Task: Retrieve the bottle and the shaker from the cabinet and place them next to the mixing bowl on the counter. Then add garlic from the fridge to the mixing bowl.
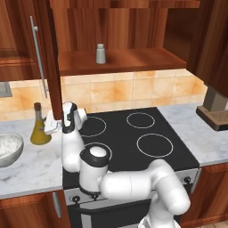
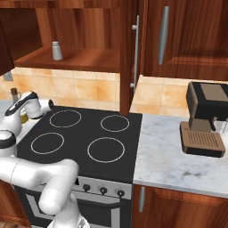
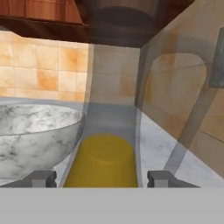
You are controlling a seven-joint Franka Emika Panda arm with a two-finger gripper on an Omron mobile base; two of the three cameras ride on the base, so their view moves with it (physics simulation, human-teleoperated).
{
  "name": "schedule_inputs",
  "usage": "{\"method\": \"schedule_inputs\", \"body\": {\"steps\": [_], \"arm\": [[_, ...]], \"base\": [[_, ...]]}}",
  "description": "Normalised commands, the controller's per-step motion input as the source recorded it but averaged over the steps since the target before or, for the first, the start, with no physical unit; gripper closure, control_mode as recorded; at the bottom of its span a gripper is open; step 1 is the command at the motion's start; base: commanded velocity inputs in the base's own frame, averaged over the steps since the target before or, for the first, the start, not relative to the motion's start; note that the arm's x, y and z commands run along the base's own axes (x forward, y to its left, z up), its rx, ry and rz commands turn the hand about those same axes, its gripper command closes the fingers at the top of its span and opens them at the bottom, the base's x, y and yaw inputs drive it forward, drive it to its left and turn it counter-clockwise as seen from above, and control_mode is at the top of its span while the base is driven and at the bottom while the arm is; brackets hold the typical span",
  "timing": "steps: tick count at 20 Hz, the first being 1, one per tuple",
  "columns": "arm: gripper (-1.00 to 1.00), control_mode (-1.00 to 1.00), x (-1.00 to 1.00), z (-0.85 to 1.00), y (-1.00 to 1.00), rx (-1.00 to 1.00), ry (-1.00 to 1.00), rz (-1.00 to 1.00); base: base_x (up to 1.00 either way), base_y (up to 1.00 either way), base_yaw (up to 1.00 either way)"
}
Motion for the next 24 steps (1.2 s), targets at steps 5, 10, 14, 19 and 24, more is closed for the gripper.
{"method": "schedule_inputs", "body": {"steps": [5,10,14,19,24], "arm": [[1.00,-1.00,-0.27,-0.41,0.84,0.04,0.05,0.02],[1.00,-1.00,-0.71,-0.24,0.47,-0.05,0.00,0.20],[1.00,-1.00,-0.24,-0.12,0.19,-0.01,0.00,0.13],[-1.00,-1.00,0.00,-0.05,0.10,0.00,0.00,0.02],[-1.00,-1.00,-0.03,-0.01,-0.04,0.00,0.00,0.00]], "base": [[0.00,0.00,0.00],[0.00,0.00,0.00],[0.00,0.00,0.00],[0.00,0.00,0.00],[0.00,0.00,0.00]]}}
